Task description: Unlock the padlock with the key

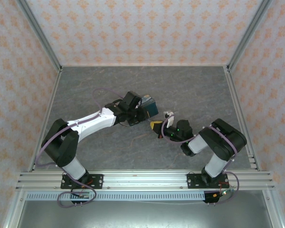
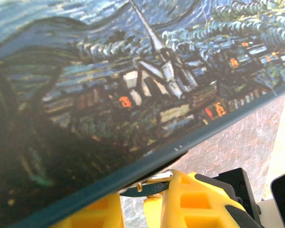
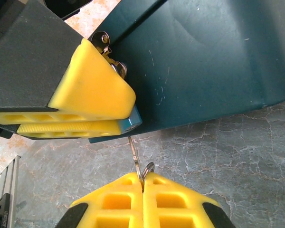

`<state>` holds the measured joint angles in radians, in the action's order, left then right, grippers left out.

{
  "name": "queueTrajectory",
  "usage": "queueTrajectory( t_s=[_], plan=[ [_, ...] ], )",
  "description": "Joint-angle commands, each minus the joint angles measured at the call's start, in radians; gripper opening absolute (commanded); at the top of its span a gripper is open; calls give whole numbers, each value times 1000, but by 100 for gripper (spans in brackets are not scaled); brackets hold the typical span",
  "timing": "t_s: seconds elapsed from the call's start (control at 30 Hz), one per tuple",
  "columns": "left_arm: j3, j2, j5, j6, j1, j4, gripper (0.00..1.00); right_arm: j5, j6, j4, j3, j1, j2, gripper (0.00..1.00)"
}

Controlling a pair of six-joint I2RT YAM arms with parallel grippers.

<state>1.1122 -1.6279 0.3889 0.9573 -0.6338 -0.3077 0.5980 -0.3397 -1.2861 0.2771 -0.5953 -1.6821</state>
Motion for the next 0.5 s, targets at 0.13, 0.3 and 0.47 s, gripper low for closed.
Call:
queueTrajectory(
  t_s=[0.13,0.3,0.47],
  plan=[
    [29,-16,19,18,10,16,8,1,-10,-78,29,-12,-22,0],
    [26,-19,28,25,9,26,8,1,-16,-78,37,-12,-34,0],
    [23,-19,28,26,9,27,8,-10,-16,-69,39,-13,-37,0]
  ],
)
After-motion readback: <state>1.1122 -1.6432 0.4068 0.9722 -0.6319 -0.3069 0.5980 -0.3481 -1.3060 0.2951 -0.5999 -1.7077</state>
